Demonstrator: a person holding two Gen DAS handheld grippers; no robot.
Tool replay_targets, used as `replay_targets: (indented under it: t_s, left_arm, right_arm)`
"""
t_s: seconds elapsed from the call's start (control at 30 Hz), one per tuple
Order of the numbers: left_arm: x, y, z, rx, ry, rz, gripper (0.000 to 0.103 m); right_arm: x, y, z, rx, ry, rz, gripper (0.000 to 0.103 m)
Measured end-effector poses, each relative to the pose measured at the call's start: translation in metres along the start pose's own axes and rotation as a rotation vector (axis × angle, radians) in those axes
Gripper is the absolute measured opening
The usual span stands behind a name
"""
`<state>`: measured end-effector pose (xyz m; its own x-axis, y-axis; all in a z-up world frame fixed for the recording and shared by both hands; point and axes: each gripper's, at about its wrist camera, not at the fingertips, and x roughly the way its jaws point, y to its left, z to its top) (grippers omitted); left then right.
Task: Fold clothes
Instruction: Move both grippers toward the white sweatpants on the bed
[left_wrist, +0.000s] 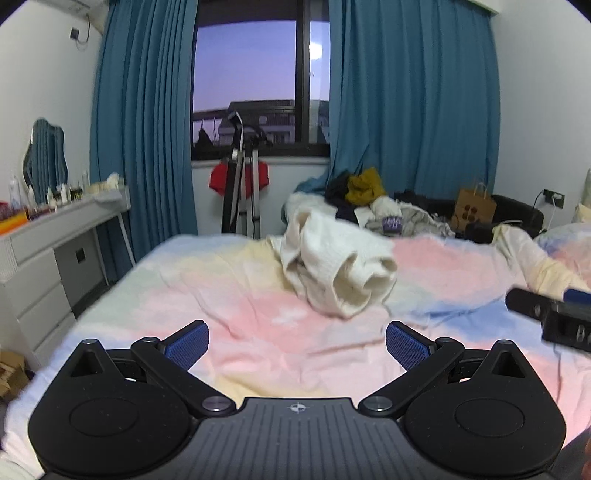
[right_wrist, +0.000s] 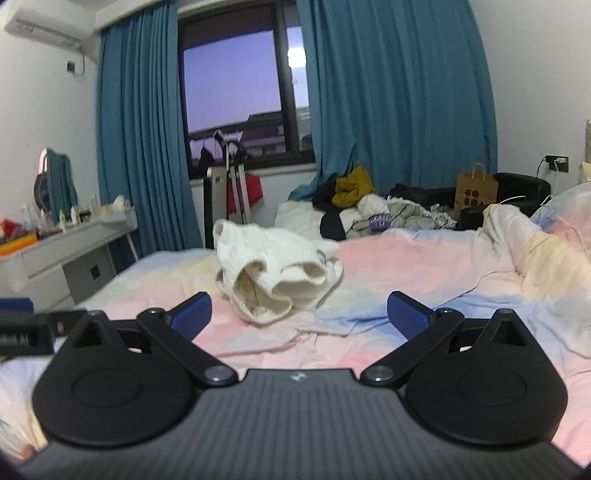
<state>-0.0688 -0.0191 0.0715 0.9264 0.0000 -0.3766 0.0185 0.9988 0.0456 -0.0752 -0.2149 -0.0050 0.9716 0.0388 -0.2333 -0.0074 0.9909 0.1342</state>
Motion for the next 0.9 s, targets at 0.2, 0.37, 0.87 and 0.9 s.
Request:
replay_targets:
  t_s: [0.2, 0.37, 0.87, 0.9]
  left_arm:
    - [-0.045, -0.005, 0.058, -0.053, -0.015, 0.059, 0.103]
    - [-0.085, 0.001, 0.087, -0.078, -0.038, 0.102, 0.103]
    - [-0.164, 0.005, 0.122, -0.089, -0.074, 0.094, 0.103]
    - [-0.167, 0.004, 0.124, -0.091, -0.080, 0.092, 0.103]
  right_arm:
    - [-0.038, 0.001, 0.033, 0.016, -0.030, 0.012, 0.103]
    - [-0.066, 0.011, 0.055, -0.007, -0.046, 0.040, 0.103]
    - [-0.115, 0.025, 0.093, -0.037, -0.032, 0.085, 0.103]
    - [-0.118, 0.023, 0.095, -0.029, -0.033, 0.082, 0.103]
